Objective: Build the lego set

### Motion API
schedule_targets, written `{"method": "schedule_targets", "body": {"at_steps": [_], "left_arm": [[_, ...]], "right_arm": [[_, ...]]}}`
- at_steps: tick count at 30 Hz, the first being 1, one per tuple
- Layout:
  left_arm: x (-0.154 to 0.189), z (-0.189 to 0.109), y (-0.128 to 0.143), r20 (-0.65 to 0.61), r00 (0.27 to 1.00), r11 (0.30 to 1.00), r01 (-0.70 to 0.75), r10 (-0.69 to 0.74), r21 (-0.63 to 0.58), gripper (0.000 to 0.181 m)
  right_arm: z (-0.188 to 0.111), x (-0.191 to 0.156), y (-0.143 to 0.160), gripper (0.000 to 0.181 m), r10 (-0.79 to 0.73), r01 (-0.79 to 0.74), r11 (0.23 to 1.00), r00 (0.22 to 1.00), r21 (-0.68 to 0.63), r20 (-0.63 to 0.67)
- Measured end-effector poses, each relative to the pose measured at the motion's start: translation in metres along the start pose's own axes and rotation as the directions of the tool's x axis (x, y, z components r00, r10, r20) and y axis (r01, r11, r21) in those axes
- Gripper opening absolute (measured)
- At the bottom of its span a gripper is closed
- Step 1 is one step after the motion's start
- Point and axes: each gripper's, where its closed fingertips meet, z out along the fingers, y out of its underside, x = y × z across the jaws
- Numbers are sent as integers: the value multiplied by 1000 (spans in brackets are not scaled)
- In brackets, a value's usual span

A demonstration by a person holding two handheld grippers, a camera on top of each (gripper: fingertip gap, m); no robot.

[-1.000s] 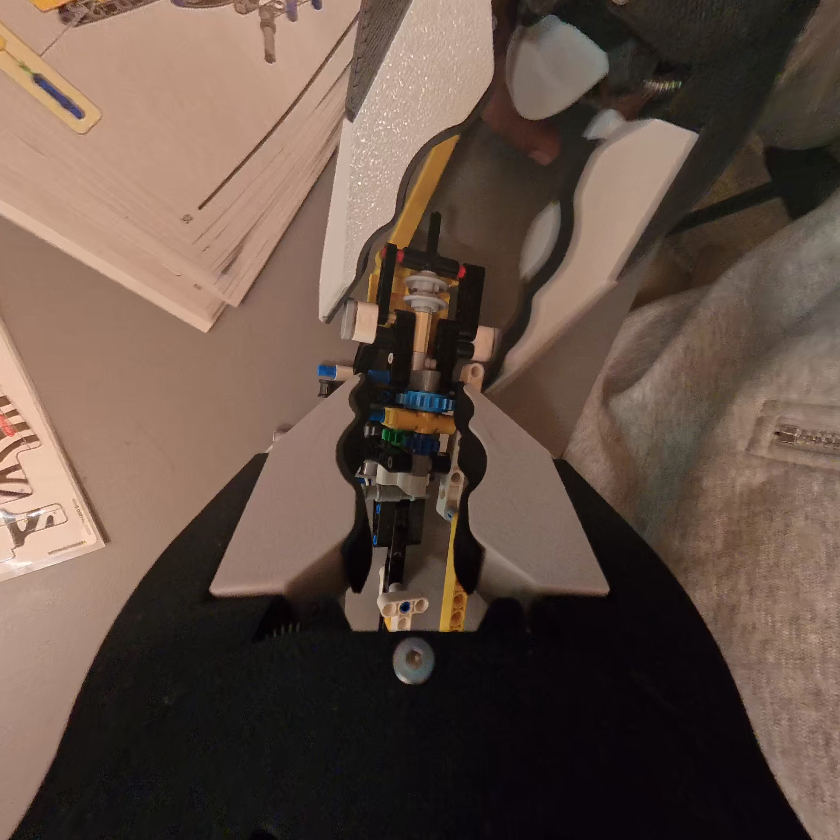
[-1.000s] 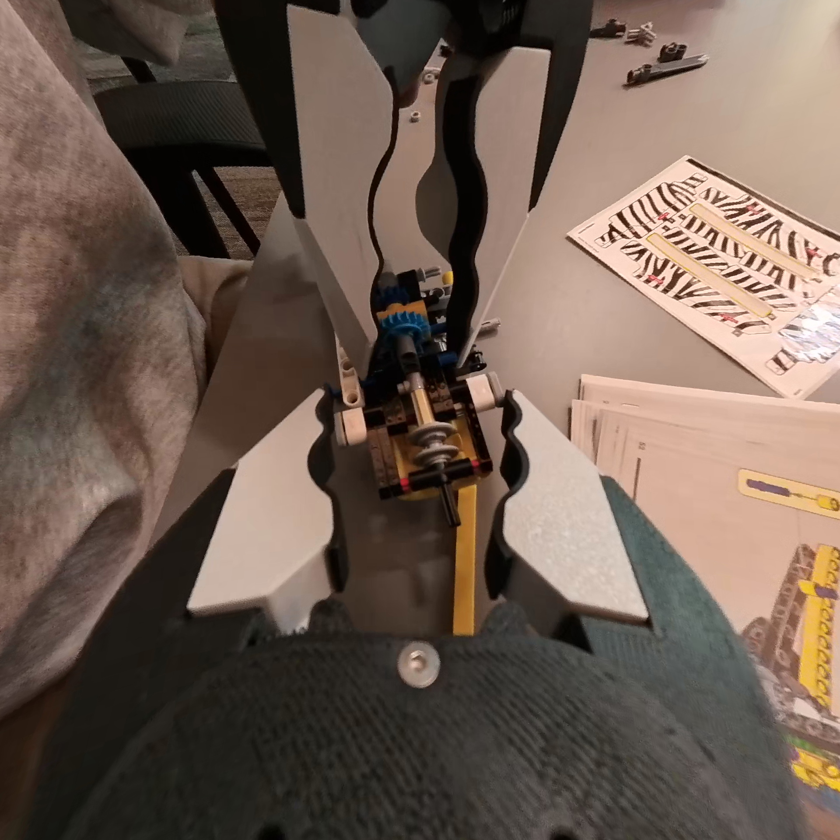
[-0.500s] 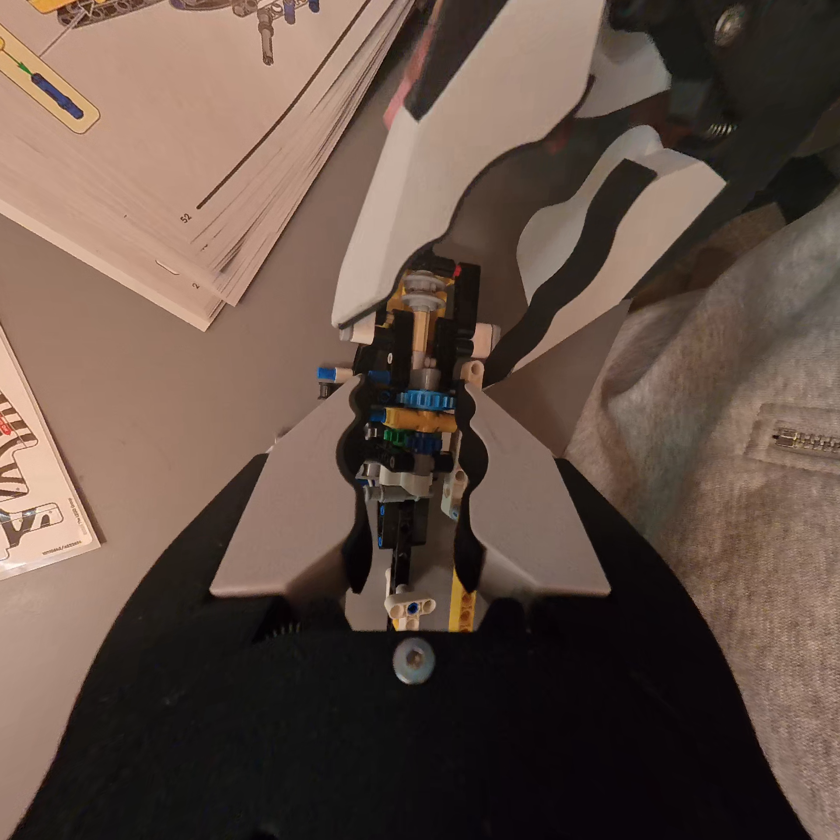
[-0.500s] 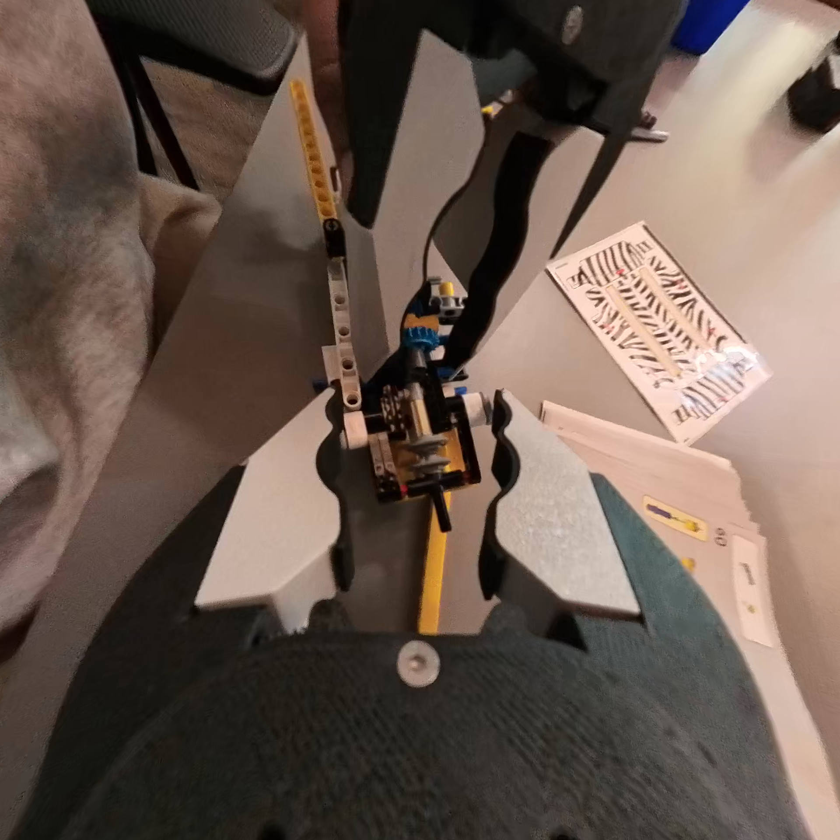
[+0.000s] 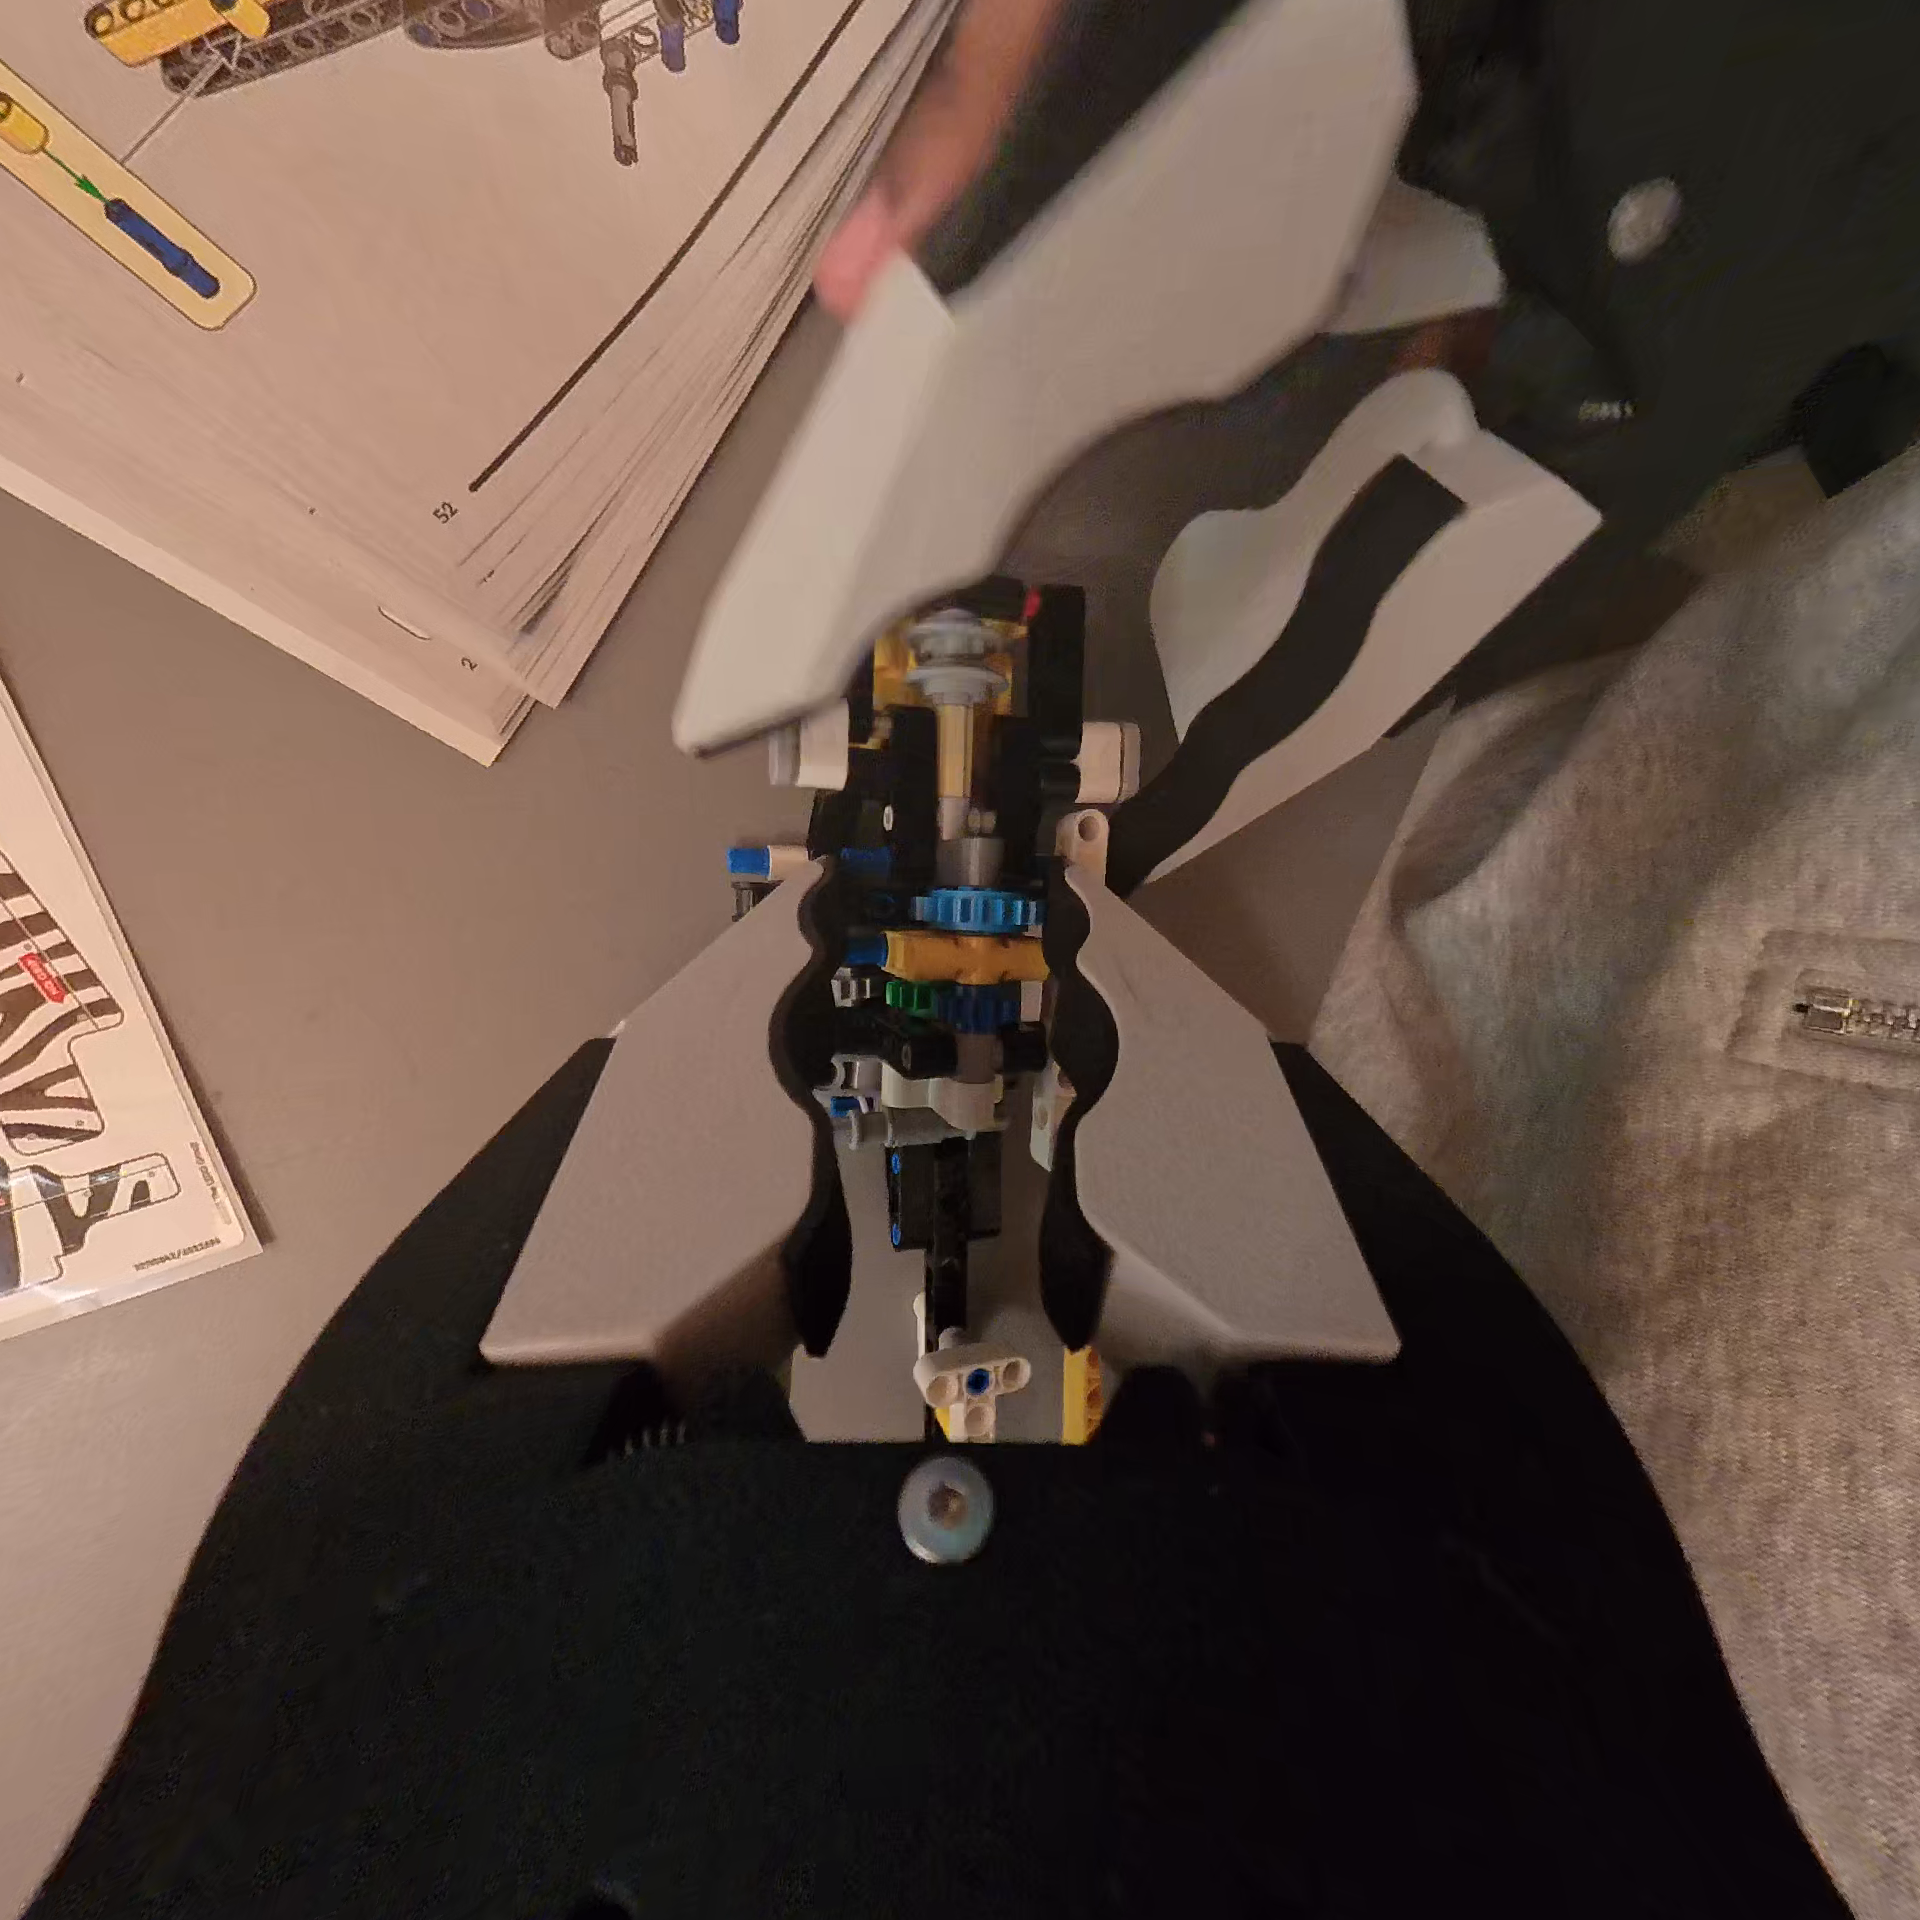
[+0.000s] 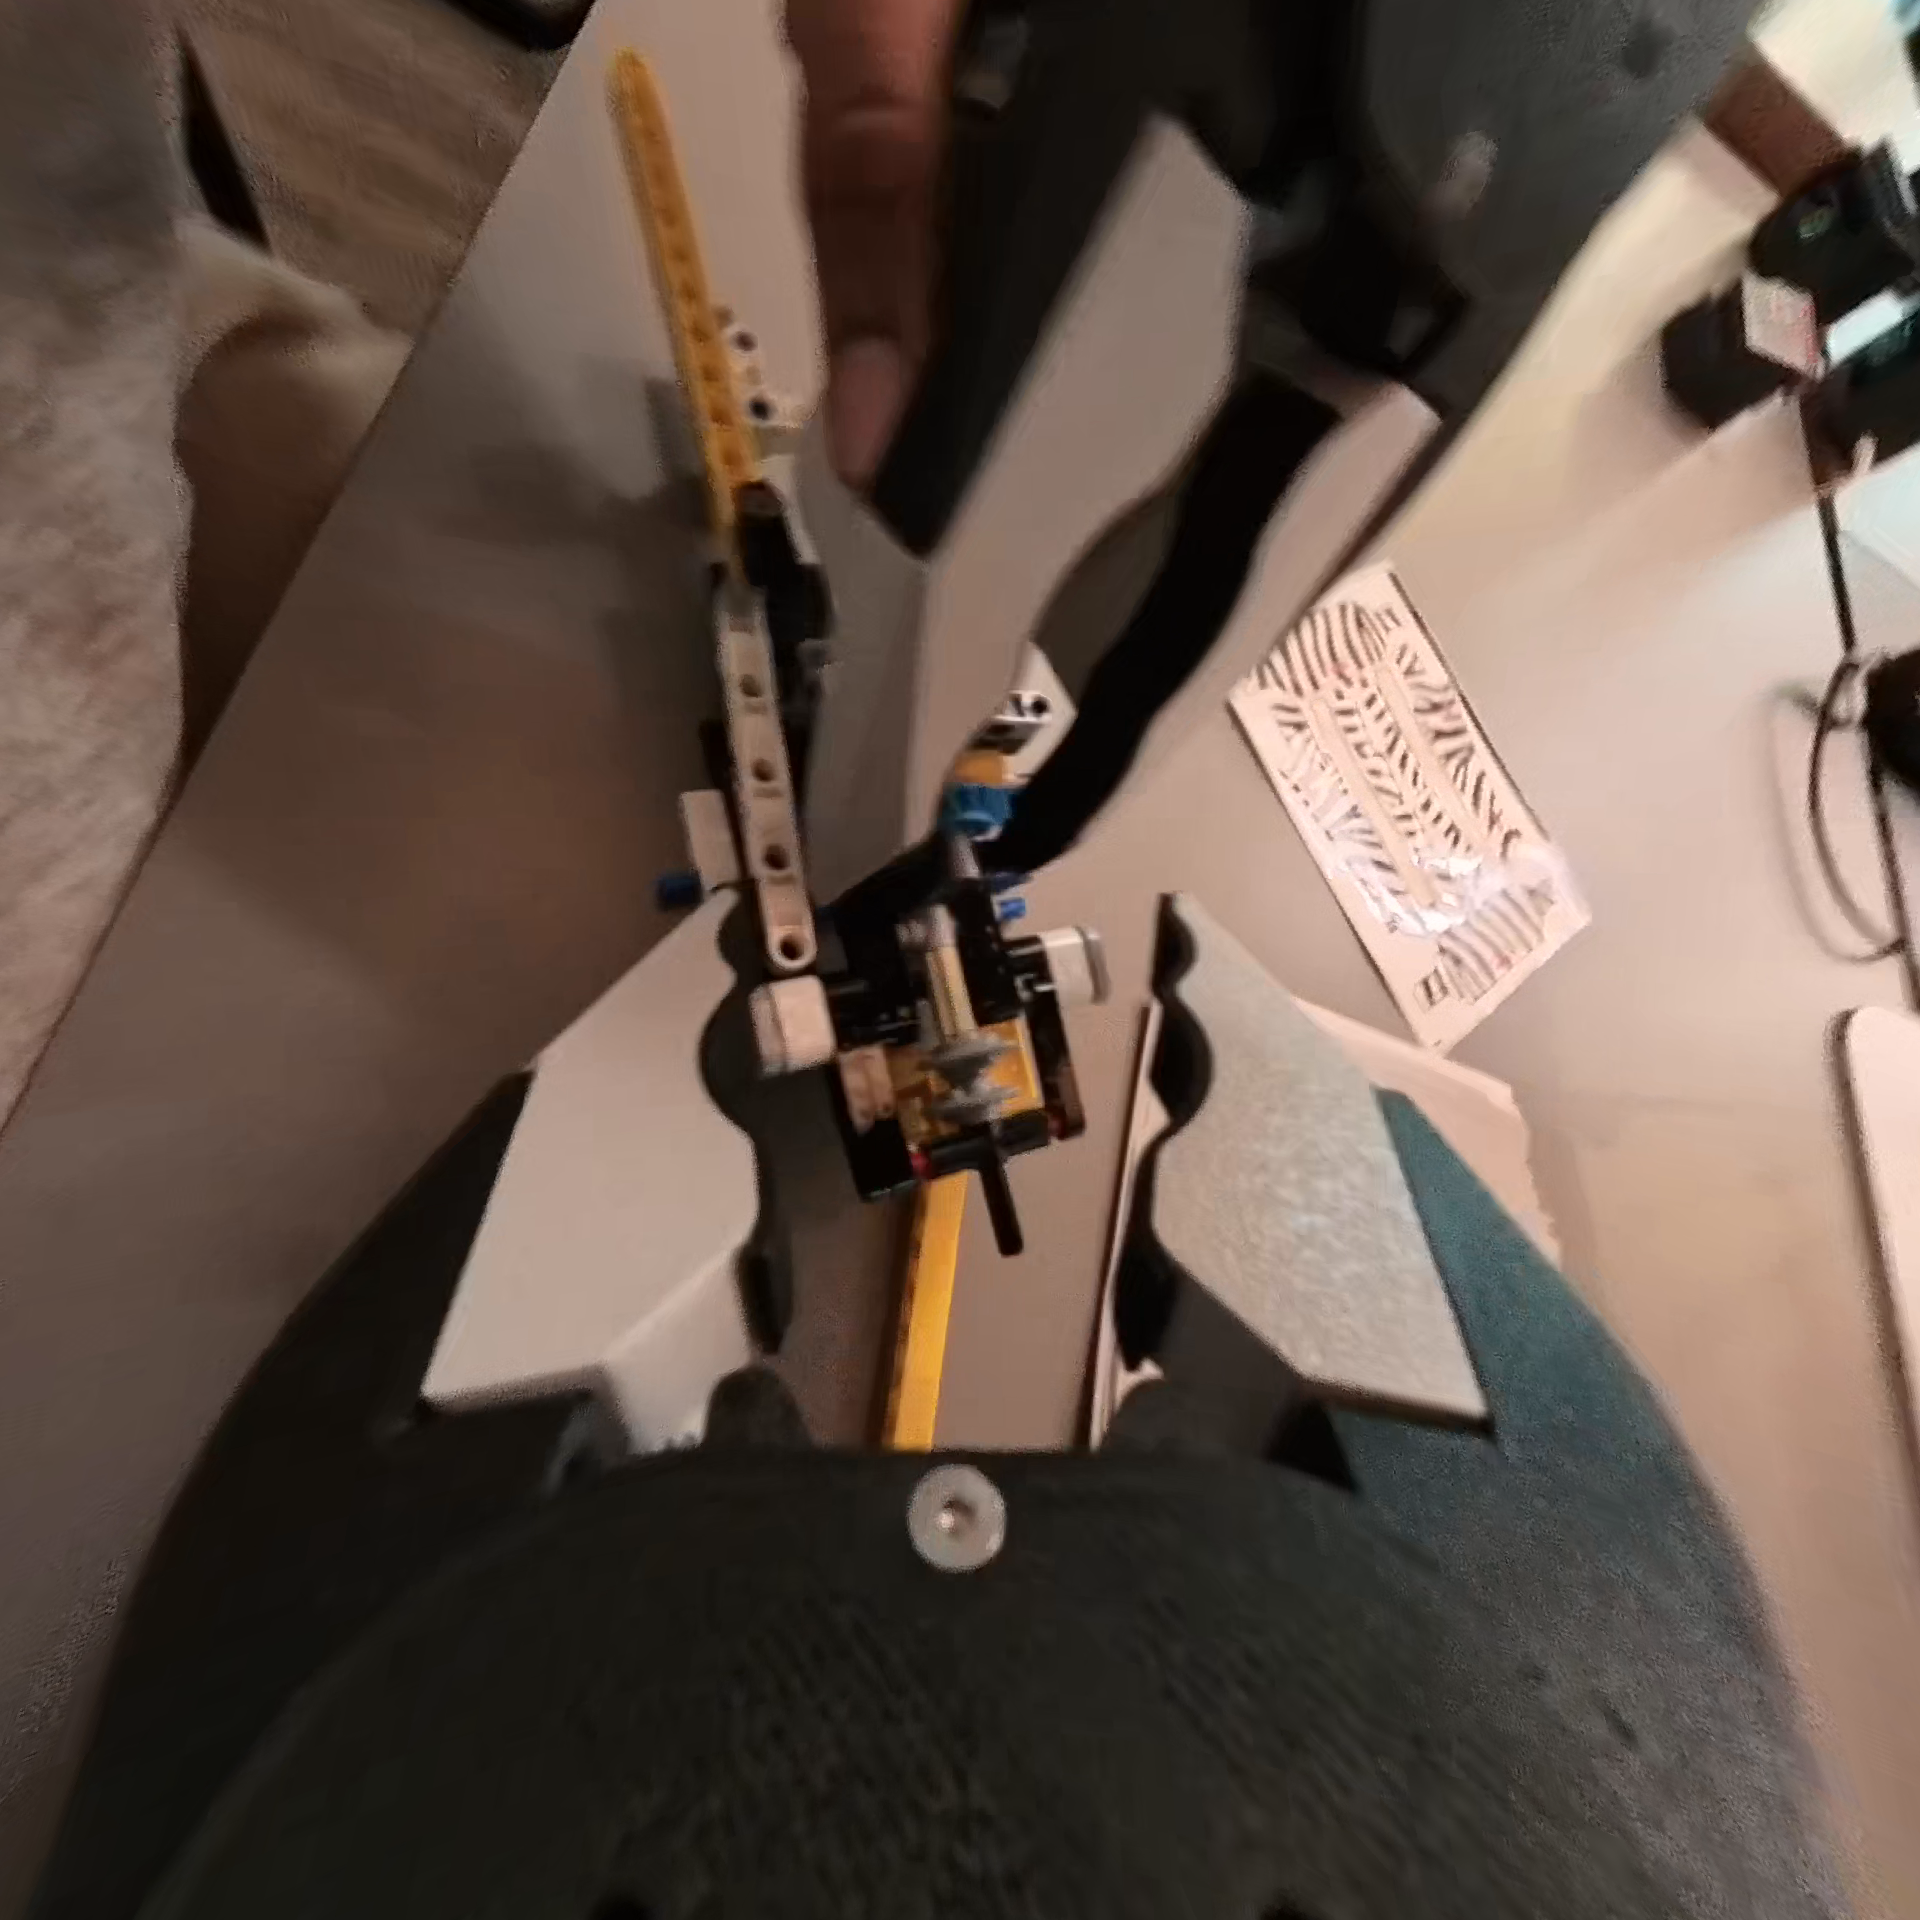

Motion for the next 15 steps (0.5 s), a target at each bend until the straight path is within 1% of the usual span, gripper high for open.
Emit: {"method": "schedule_targets", "body": {"at_steps": [1, 3, 5, 6, 10, 15], "left_arm": [[0, 0, 0, 1, 1000, 1000, -1, 1, -1, 38], [1, 1, -1, 3, 1000, 1000, -2, 2, -5, 38], [1, 1, -1, 6, 1000, 1000, -3, 3, -6, 38], [1, 1, -1, 4, 1000, 1000, -1, 1, -6, 37], [2, 2, -2, -5, 1000, 1000, -2, 2, -8, 37], [4, 2, -2, -14, 1000, 1000, 4, -4, -8, 36]], "right_arm": [[0, 2, 3, 80, 66, -66, 998, 997, 10, 31], [1, -4, 7, 74, 191, -193, 981, 970, -5, 149], [1, -7, 9, 75, 266, -267, 964, 943, -23, 202], [0, -8, 9, 73, 280, -283, 959, 935, -19, 219], [-1, -9, 10, 72, 284, -292, 956, 931, 2, 231], [-3, -10, 9, 70, 260, -268, 963, 937, 5, 233]]}}
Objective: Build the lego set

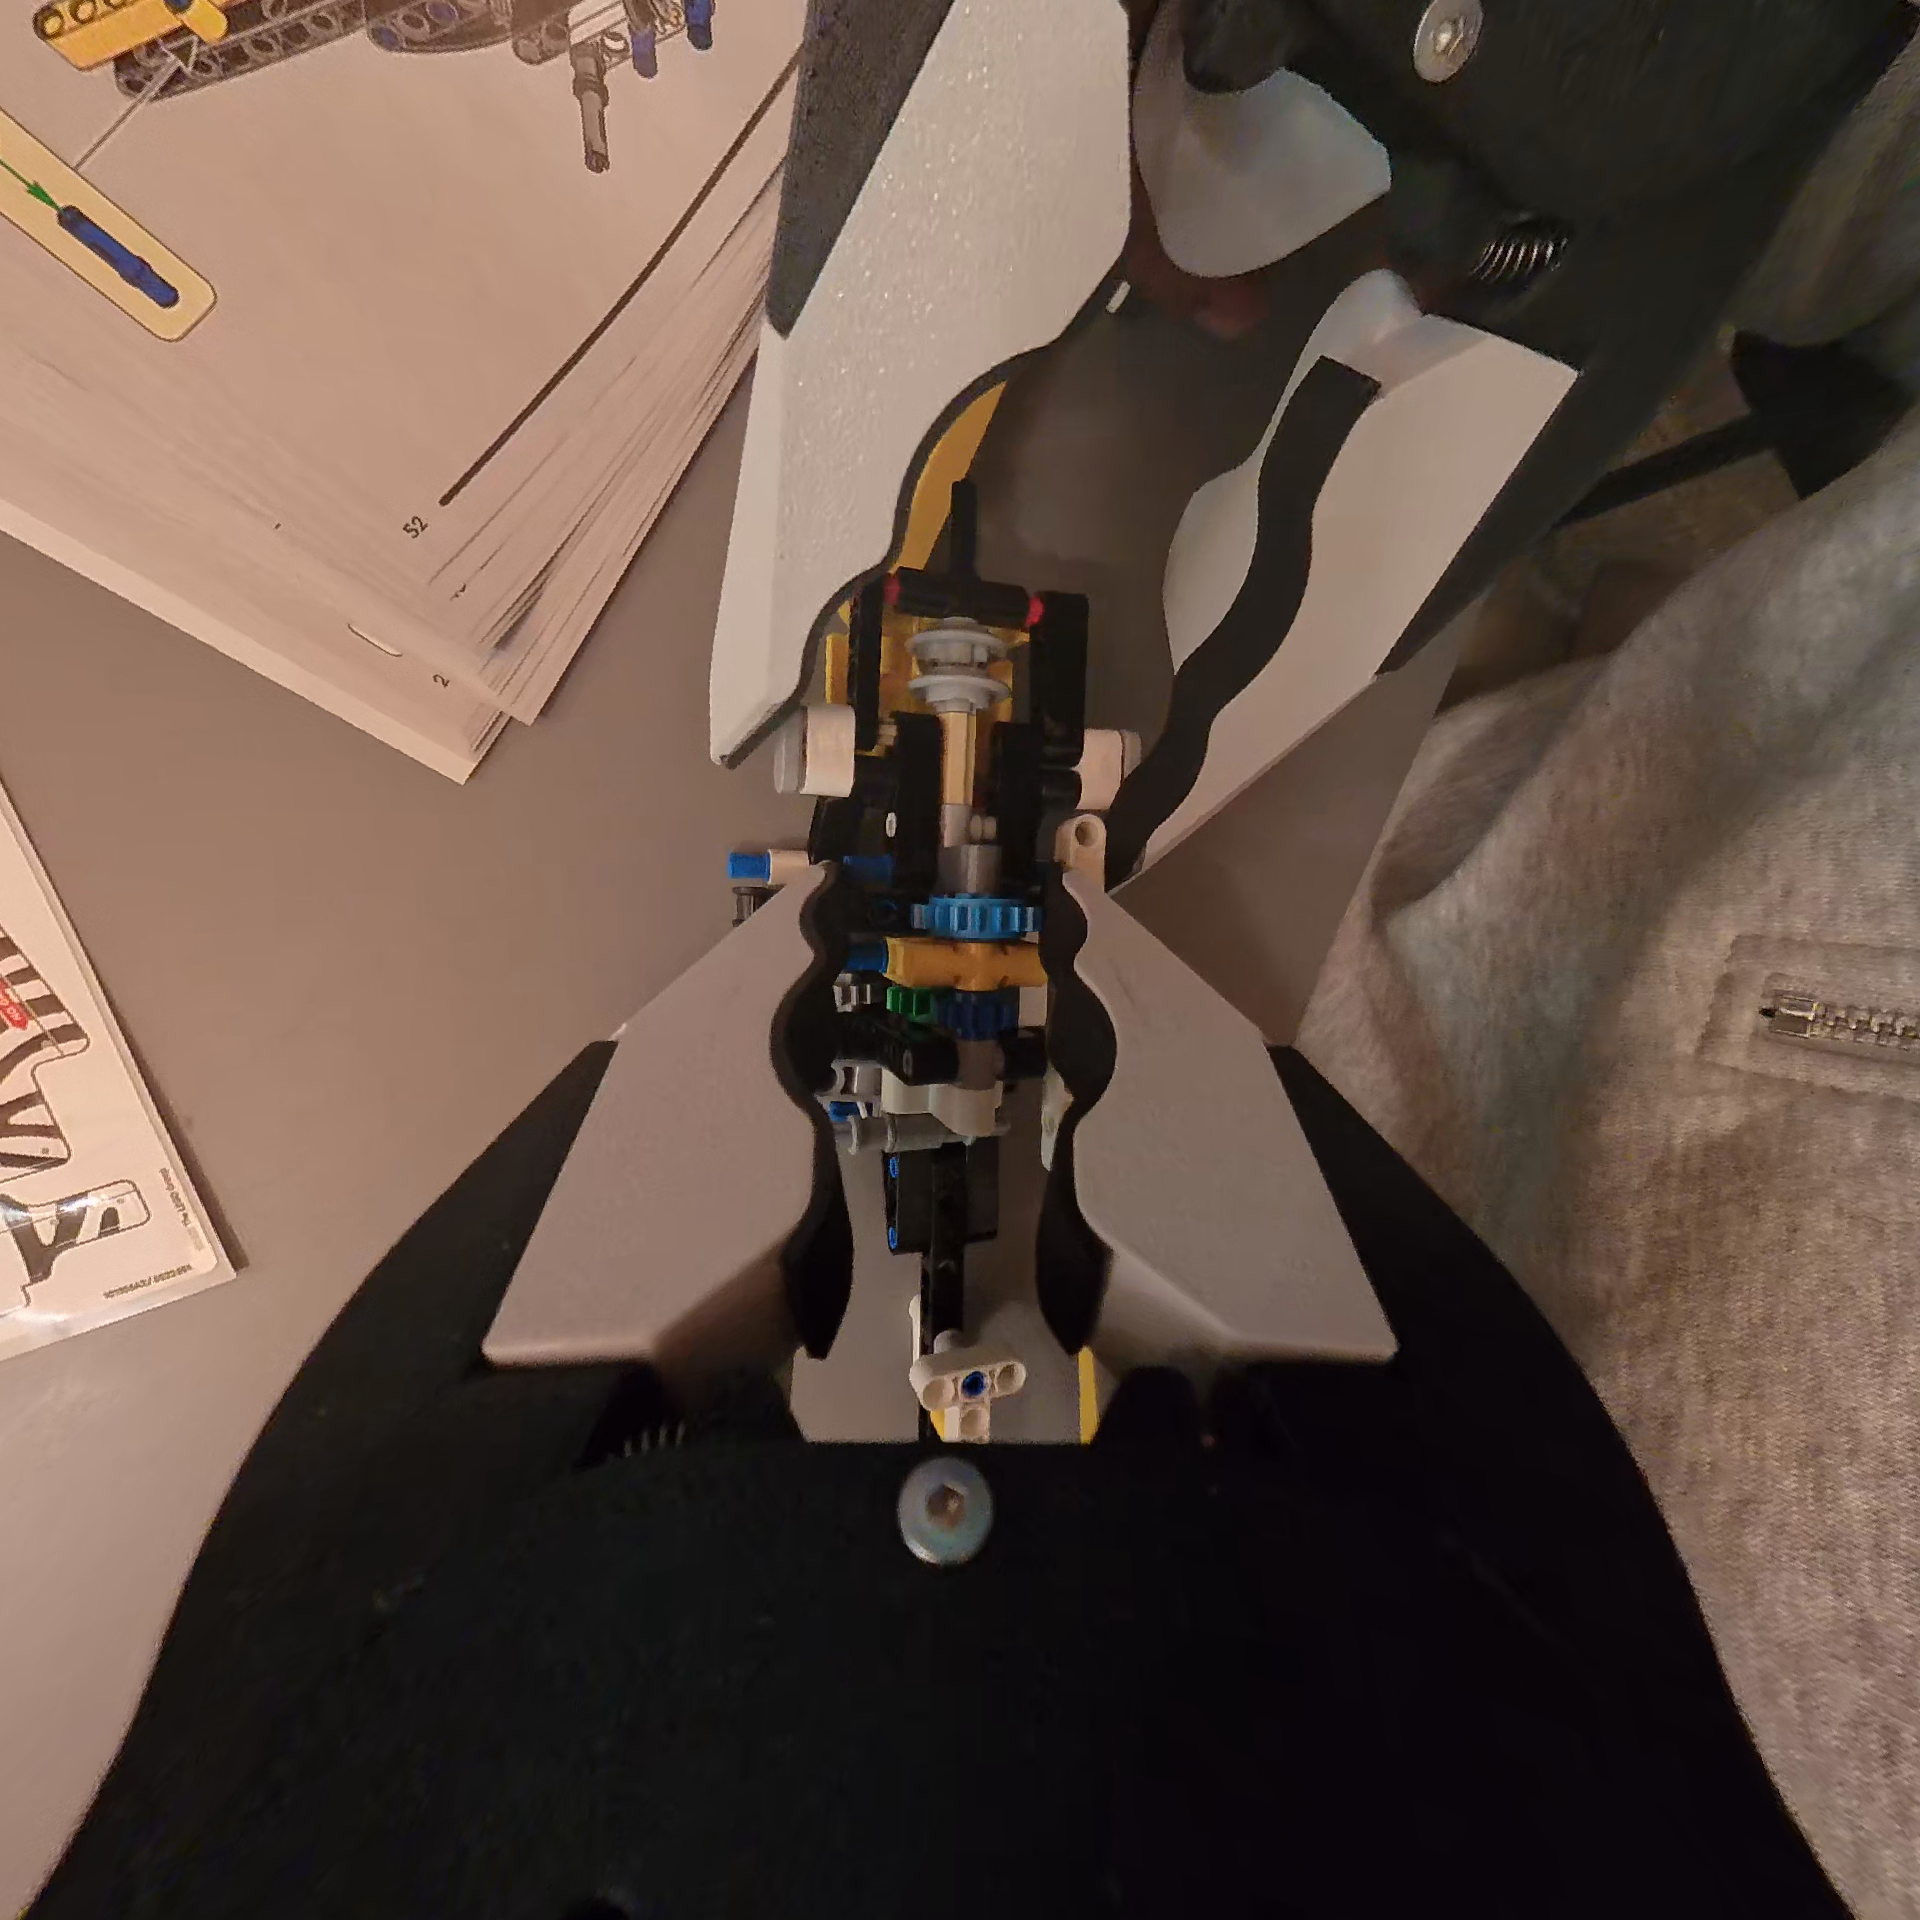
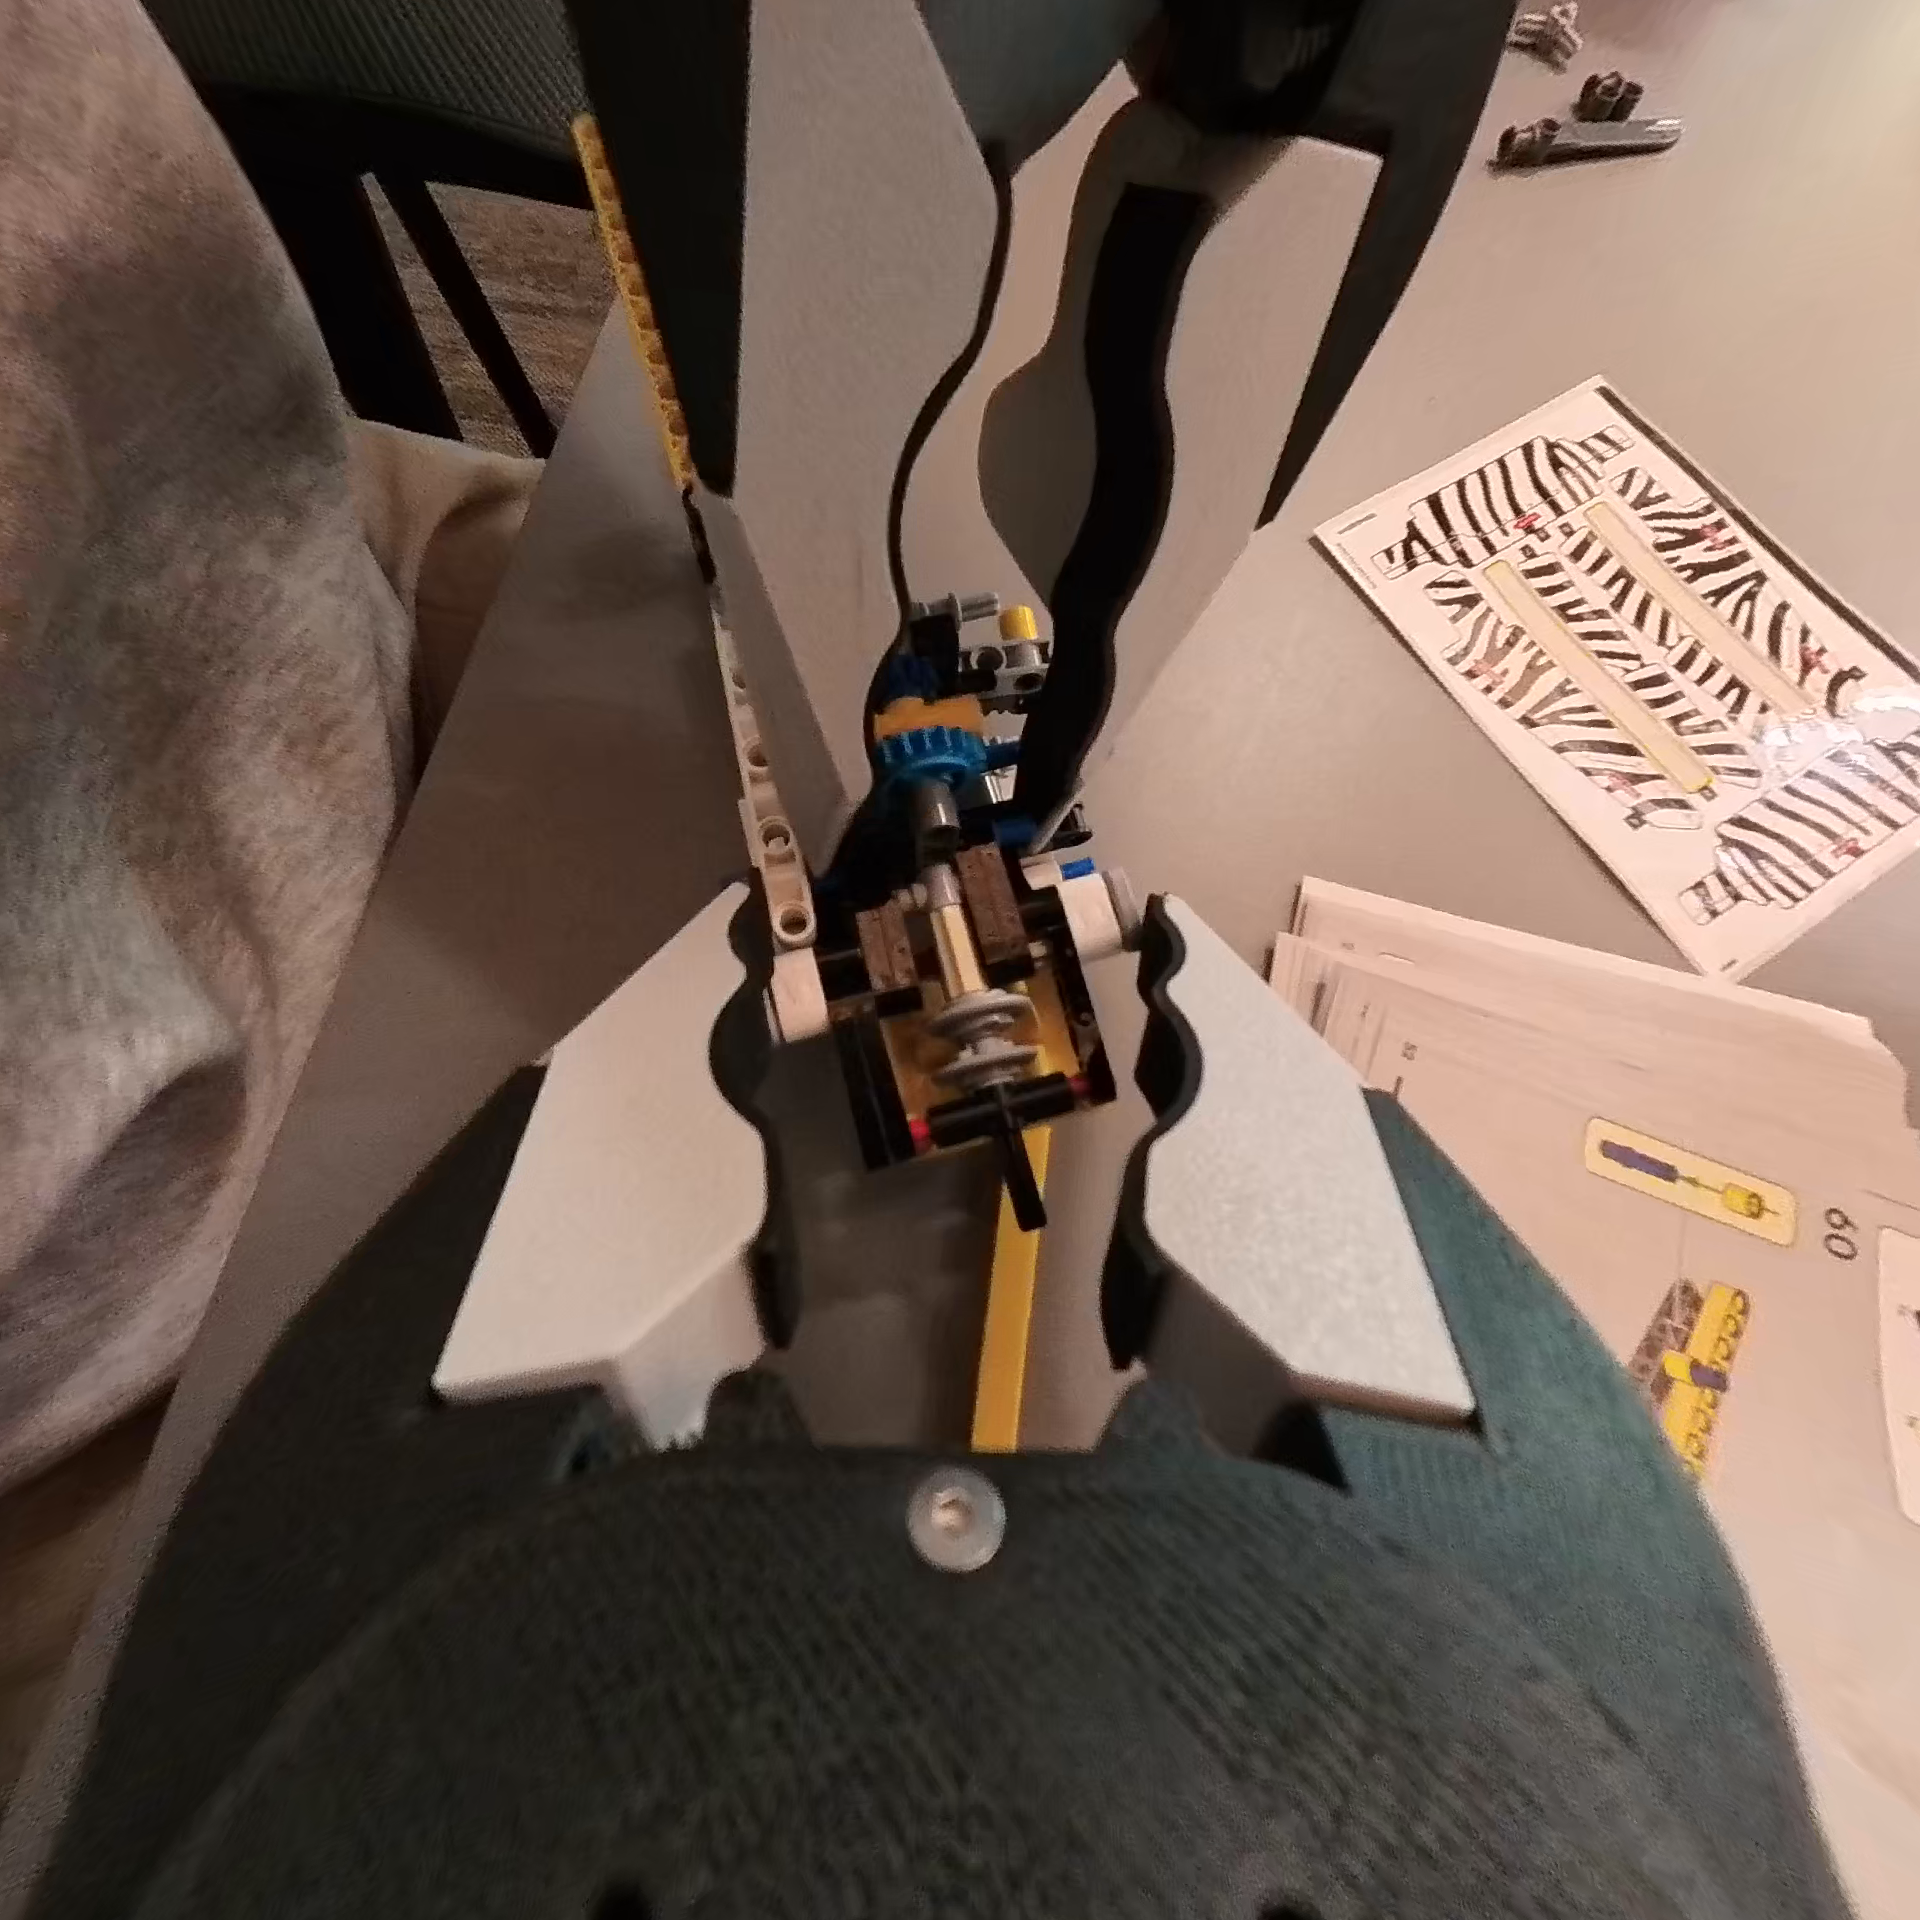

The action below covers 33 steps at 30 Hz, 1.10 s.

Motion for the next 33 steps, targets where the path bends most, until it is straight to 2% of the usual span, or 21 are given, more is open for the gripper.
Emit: {"method": "schedule_targets", "body": {"at_steps": [29, 30, 32, 33], "left_arm": [[2, 0, 1, -42, 999, 999, 31, -30, 17, 37], [3, -1, 1, -61, 997, 999, 43, -41, 24, 38], [18, -5, 1, -168, 985, 997, 53, -43, 55, 63], [21, -7, 1, -189, 981, 995, 65, -50, 72, 69]], "right_arm": [[-1, 0, 2, 69, 3, -4, 999, 1000, -52, -2], [-1, -1, 3, 69, 5, -5, 999, 1000, -50, 0], [-1, -3, 2, 69, -6, 6, 999, 1000, -51, 0], [-1, -3, 2, 69, -7, 7, 998, 1000, -55, -1]]}}
